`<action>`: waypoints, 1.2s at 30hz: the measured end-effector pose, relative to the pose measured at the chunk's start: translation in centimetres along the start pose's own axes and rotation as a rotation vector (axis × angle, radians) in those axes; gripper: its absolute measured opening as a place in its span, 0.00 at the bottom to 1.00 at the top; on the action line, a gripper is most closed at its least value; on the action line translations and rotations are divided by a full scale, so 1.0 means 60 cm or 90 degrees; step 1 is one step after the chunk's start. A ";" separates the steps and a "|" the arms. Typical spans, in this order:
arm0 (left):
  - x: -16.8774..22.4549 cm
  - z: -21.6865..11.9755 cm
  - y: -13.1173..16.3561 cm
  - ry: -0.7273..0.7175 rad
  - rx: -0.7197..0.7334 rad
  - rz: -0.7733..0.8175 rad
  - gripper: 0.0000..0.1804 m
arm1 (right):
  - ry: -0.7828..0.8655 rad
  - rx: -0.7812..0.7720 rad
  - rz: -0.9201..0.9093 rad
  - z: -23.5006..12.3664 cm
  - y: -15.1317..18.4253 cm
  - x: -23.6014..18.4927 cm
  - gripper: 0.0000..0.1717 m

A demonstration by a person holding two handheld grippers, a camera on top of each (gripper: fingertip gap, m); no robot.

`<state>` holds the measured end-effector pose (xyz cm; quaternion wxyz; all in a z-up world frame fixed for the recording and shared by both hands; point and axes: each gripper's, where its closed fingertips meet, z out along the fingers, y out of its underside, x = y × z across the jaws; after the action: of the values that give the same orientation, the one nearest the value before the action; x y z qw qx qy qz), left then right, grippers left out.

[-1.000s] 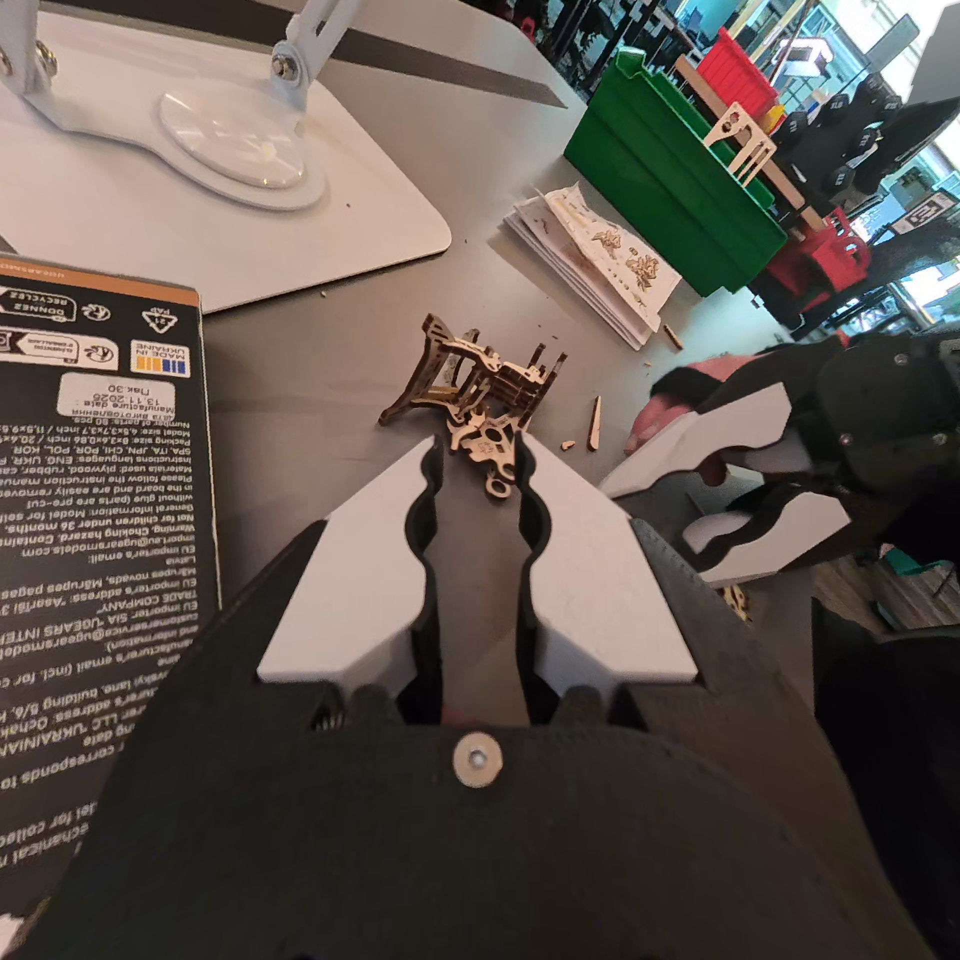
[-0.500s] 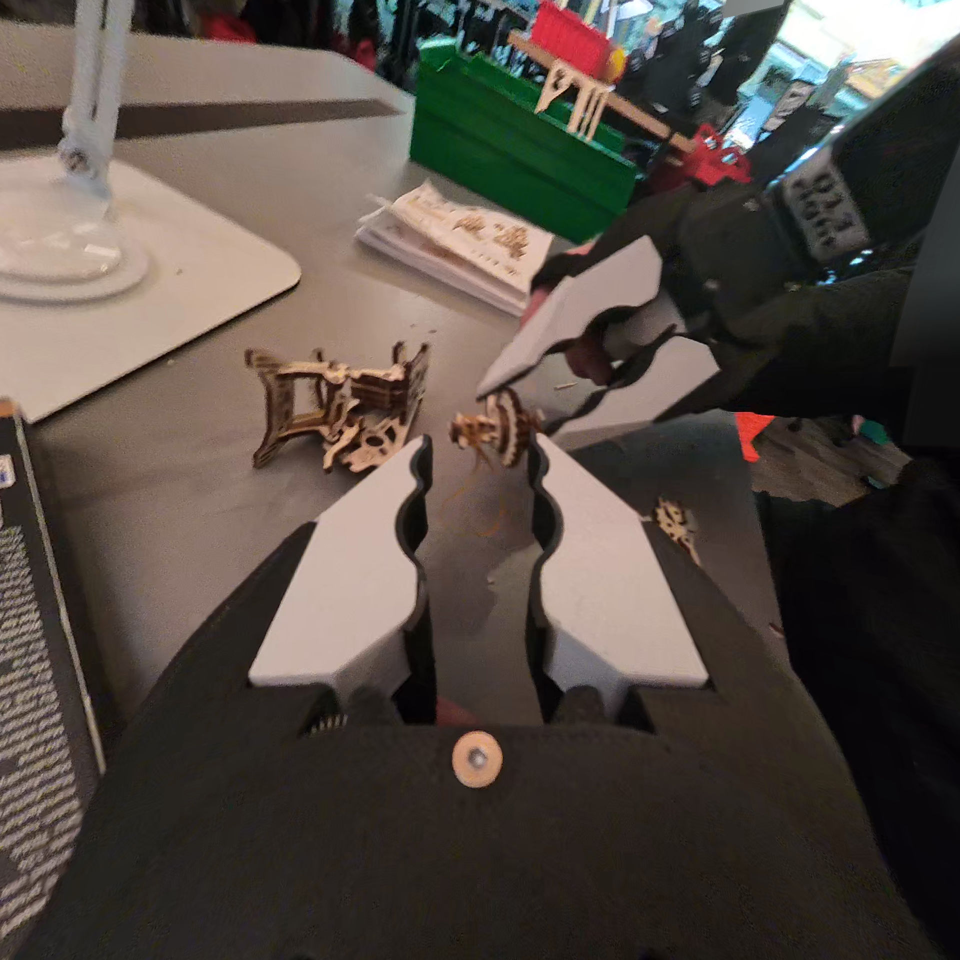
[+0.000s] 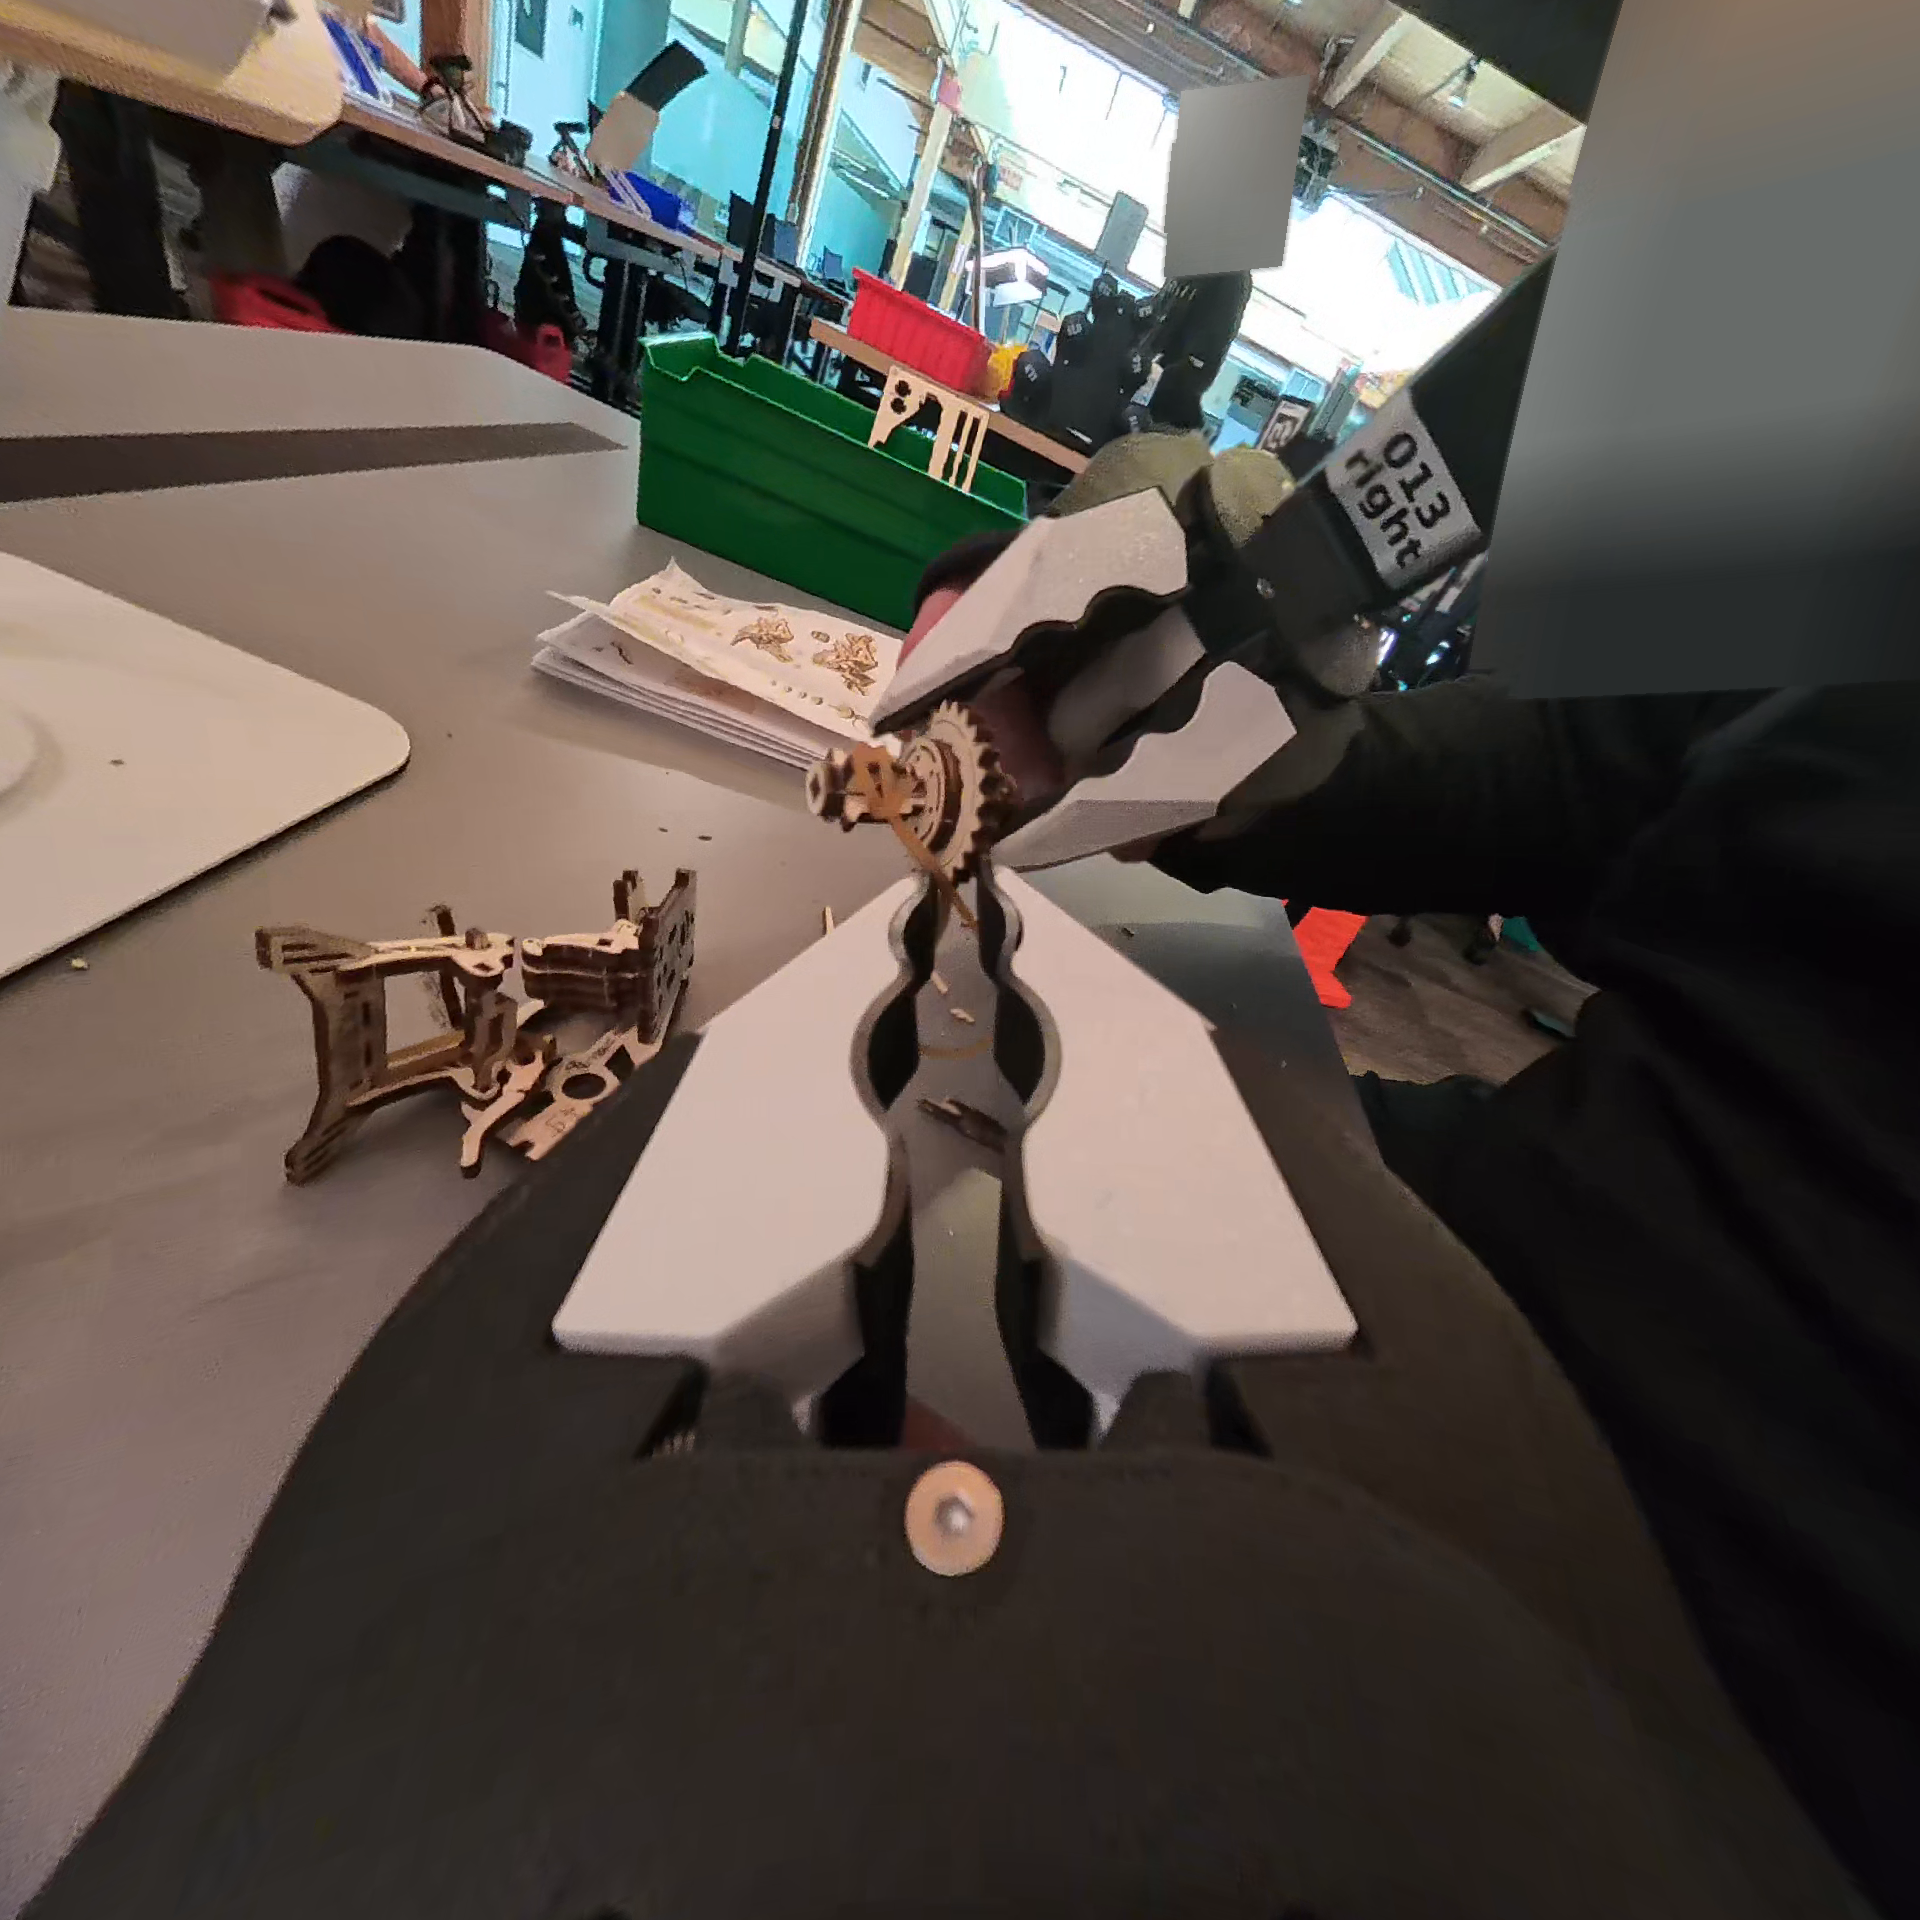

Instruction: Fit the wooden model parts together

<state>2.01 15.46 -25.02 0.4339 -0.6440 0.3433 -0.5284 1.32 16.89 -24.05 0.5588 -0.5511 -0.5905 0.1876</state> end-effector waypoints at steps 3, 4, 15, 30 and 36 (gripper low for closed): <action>0.007 -0.003 -0.009 0.008 0.014 0.013 0.02 | -0.014 0.033 0.057 -0.003 -0.010 0.001 0.14; 0.009 -0.005 -0.013 0.015 0.024 0.006 0.02 | -0.019 0.050 0.085 -0.006 -0.015 0.004 0.14; 0.029 0.004 -0.019 0.029 0.021 0.050 0.00 | -0.016 0.100 0.177 -0.023 -0.026 0.031 0.14; -0.017 -0.025 0.019 -0.043 -0.091 0.010 0.00 | -0.156 -0.081 0.249 0.013 0.037 0.015 0.14; -0.049 -0.031 0.040 -0.115 -0.137 0.028 0.01 | -0.260 -0.188 0.291 0.042 0.059 0.002 0.14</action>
<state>-0.35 16.80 -28.26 0.4028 -0.7244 0.3714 -0.4185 0.72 19.10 -27.74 0.2870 -0.6954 -0.5720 0.3270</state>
